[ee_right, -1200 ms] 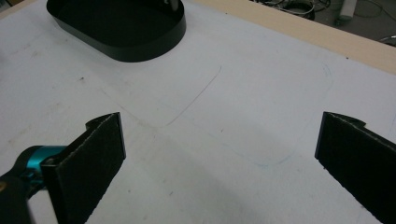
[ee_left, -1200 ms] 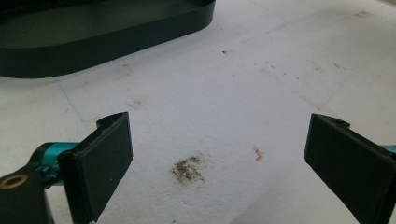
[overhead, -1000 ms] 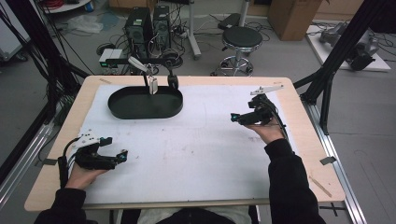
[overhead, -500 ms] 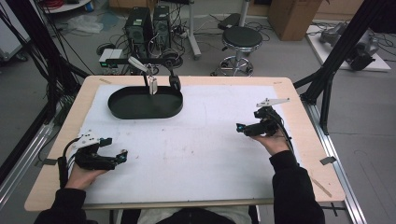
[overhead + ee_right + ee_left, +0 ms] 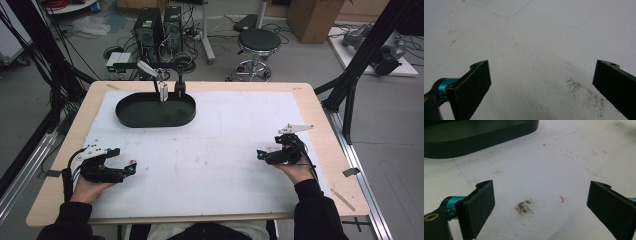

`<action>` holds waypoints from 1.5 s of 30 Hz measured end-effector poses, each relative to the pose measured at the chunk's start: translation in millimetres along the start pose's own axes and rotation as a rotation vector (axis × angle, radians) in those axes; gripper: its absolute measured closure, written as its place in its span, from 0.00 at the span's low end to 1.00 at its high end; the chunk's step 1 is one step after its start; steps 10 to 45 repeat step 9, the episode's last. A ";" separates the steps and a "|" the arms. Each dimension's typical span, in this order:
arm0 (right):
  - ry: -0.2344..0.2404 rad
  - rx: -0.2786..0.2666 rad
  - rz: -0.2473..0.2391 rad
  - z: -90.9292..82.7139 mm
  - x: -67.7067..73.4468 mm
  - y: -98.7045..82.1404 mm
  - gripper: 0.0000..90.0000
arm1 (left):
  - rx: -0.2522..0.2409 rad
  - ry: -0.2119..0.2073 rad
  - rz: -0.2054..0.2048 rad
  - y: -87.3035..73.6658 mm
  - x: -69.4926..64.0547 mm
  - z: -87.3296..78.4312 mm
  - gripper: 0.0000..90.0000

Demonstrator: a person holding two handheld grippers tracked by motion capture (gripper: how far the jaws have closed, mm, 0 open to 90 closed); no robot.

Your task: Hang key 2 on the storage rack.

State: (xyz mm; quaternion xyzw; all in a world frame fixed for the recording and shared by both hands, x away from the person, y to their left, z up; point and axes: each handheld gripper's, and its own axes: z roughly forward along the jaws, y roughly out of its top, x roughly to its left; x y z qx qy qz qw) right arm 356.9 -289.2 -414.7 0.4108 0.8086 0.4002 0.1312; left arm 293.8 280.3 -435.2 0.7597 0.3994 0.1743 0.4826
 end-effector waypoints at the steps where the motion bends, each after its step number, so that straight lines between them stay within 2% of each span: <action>1: 0.001 0.006 0.006 -0.6 0.4 -2.6 0.01 | -0.001 0.000 0.000 -0.1 -0.1 0.0 0.09; 9: -0.006 0.009 0.016 -3.9 -0.7 -16.2 0.01 | 0.006 0.000 0.004 -0.4 -0.8 0.3 0.09; 45: -0.006 0.009 0.016 -3.9 -0.7 -16.2 0.01 | 0.006 0.000 0.004 -0.4 -0.8 0.3 0.09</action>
